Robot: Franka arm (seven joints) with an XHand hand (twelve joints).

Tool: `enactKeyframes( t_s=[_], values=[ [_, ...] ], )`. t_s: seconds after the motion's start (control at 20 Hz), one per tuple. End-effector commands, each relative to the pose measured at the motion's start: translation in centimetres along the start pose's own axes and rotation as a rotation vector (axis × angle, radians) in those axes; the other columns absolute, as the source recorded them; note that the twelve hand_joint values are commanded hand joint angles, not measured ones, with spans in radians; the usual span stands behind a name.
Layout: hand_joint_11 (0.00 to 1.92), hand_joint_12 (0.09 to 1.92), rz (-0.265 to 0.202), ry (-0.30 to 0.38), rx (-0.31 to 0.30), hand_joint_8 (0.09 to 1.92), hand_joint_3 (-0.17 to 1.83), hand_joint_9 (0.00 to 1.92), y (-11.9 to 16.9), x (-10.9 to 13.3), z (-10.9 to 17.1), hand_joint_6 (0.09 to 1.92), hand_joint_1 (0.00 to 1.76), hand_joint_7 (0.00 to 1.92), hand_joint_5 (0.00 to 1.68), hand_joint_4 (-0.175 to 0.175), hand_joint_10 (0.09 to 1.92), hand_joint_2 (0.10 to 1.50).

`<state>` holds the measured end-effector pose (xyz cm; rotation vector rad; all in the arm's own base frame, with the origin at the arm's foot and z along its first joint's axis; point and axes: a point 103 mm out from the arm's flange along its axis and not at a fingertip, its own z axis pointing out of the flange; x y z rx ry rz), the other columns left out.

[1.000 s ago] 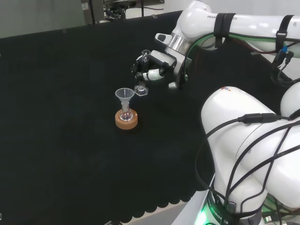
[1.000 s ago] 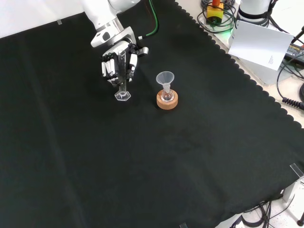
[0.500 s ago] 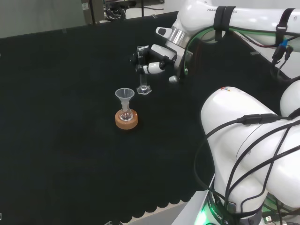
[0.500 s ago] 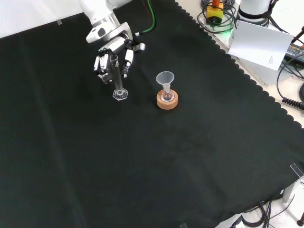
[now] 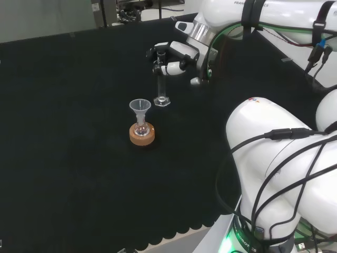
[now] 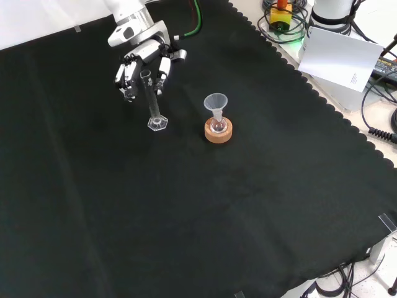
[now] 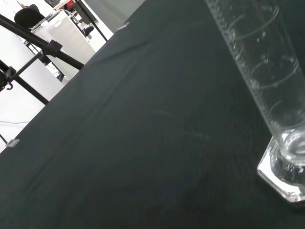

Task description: Put the graduated cylinder back on the table.

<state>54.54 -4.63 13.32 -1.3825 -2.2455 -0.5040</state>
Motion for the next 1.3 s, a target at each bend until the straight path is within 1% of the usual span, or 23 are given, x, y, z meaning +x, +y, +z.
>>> enactKeyframes(
  t_s=[0.05, 0.3, 0.75, 1.0, 1.3],
  values=[
    [0.41, 1.29, 0.006, -0.041, -0.03, 0.09, -0.17, 0.84, -0.6, 0.5, -2.5, 0.44, 0.87, 0.71, 0.41, -0.077, 0.09, 1.04],
    [0.33, 1.33, -0.002, -0.098, -0.06, 0.09, -0.17, 0.77, -1.5, 1.6, -5.7, 0.35, 0.85, 0.62, 0.4, -0.076, 0.09, 1.03],
    [0.26, 1.35, -0.002, -0.187, -0.103, 0.09, -0.17, 0.71, -2.6, 4.0, -10.3, 0.29, 0.83, 0.57, 0.4, -0.073, 0.09, 1.02],
    [0.23, 1.37, 0.004, -0.255, -0.105, 0.09, -0.17, 0.7, -4.3, 5.6, -11.6, 0.26, 0.83, 0.55, 0.41, -0.072, 0.09, 1.01],
    [0.22, 1.37, 0.018, -0.296, -0.113, 0.09, -0.17, 0.69, -6.1, 6.8, -12.8, 0.24, 0.82, 0.55, 0.41, -0.072, 0.09, 1.01]
  ],
)
